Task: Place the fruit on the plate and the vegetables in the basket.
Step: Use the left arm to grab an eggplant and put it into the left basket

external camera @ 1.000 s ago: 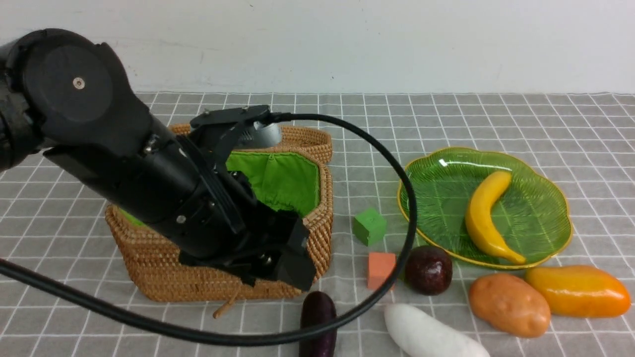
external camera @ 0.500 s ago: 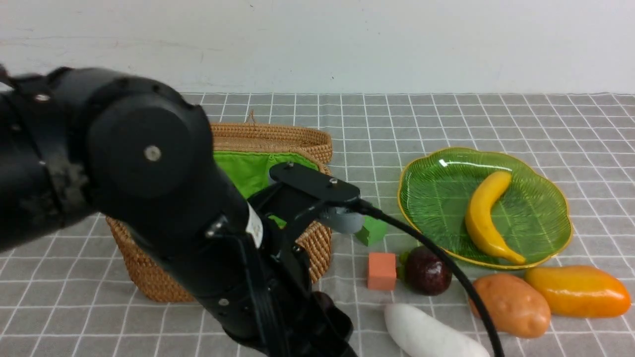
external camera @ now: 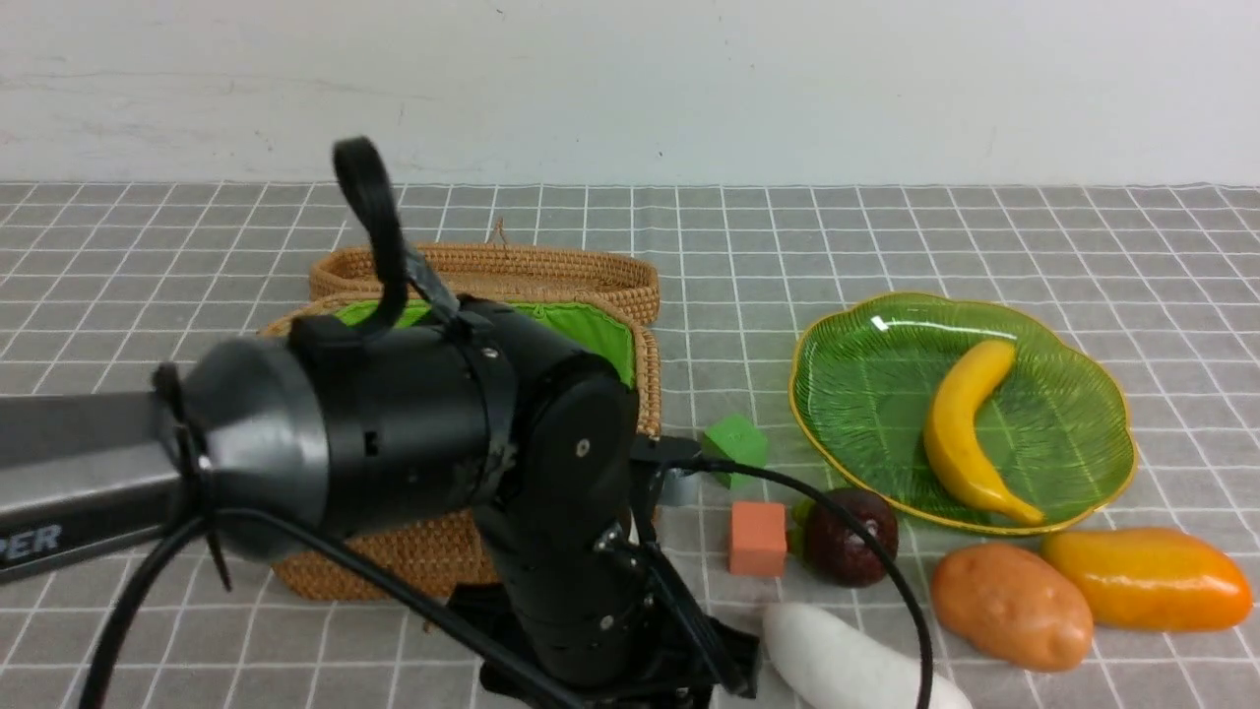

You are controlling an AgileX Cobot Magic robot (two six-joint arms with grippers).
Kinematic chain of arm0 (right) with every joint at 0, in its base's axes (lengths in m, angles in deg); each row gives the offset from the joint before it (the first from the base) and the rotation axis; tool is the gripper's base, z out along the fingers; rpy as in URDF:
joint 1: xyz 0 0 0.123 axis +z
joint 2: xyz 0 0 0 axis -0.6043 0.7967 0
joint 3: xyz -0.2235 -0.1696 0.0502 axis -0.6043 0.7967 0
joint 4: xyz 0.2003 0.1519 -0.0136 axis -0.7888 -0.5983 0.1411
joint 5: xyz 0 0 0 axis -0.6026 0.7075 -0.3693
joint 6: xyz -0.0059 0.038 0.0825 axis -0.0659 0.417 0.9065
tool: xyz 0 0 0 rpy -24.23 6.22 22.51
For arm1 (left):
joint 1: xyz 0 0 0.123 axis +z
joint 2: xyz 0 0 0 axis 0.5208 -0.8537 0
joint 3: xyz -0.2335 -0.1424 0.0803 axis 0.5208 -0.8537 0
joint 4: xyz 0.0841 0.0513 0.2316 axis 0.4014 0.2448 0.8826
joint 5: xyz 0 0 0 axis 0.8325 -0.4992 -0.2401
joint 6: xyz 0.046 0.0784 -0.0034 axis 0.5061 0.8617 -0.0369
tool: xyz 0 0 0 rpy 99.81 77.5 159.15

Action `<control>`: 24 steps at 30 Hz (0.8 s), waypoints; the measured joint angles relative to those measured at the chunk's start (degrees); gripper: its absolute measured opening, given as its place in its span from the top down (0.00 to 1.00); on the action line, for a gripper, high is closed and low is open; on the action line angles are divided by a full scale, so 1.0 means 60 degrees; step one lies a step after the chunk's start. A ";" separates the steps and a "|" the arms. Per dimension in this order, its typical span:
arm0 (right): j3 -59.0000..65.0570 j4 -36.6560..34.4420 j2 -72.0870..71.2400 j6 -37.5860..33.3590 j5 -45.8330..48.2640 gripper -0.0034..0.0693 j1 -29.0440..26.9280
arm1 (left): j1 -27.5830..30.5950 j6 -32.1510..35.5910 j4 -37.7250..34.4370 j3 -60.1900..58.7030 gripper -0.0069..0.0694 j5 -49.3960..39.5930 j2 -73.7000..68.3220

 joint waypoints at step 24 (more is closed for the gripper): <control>0.0000 0.0000 0.0000 0.0000 0.0008 0.62 0.0000 | 0.0000 -0.0100 0.0840 0.0222 0.46 0.0251 -0.1235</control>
